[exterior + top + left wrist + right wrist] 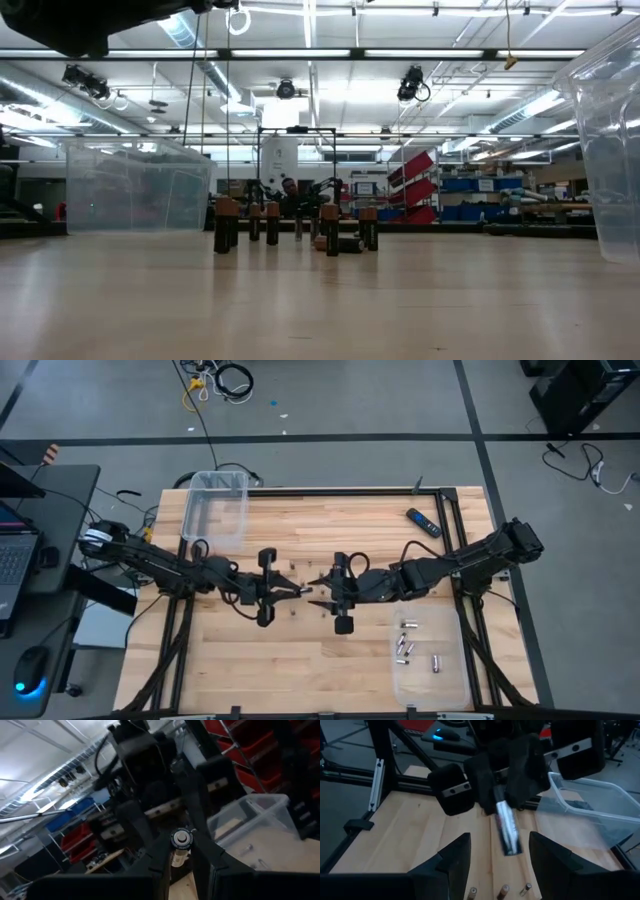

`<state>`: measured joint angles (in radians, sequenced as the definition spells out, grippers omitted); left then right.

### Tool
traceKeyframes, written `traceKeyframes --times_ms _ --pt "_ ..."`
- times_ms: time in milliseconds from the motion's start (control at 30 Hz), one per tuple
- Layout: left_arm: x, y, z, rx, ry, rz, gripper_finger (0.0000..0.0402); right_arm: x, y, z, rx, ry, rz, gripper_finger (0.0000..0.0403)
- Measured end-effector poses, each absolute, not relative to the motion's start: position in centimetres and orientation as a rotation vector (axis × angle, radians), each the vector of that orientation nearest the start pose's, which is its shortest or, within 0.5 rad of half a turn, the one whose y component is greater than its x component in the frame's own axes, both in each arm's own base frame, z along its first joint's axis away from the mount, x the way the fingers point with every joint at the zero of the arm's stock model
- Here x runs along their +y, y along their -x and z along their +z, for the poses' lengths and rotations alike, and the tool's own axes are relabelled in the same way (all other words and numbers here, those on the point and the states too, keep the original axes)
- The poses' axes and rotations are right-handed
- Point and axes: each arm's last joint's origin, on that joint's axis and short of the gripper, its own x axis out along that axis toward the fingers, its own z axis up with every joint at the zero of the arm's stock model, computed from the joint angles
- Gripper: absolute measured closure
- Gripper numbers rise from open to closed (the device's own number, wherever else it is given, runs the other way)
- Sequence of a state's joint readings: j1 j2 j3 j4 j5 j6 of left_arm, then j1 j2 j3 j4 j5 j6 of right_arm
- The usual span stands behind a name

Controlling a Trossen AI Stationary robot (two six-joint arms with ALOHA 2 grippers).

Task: Sort batteries
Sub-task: Put the black and silver battery into the bottom transparent bin

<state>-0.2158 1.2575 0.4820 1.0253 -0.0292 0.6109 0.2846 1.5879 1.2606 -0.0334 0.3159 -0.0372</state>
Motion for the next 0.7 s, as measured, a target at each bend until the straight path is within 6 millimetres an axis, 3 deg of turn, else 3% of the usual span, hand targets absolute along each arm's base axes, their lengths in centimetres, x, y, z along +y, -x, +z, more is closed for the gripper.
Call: traceKeyframes --times_ms 700 --pt "-4.8 -24.4 25.3 -0.322 -0.579 -0.073 0.0349 8.2 -35.8 31.6 0.301 0.158 0.001 0.0243"
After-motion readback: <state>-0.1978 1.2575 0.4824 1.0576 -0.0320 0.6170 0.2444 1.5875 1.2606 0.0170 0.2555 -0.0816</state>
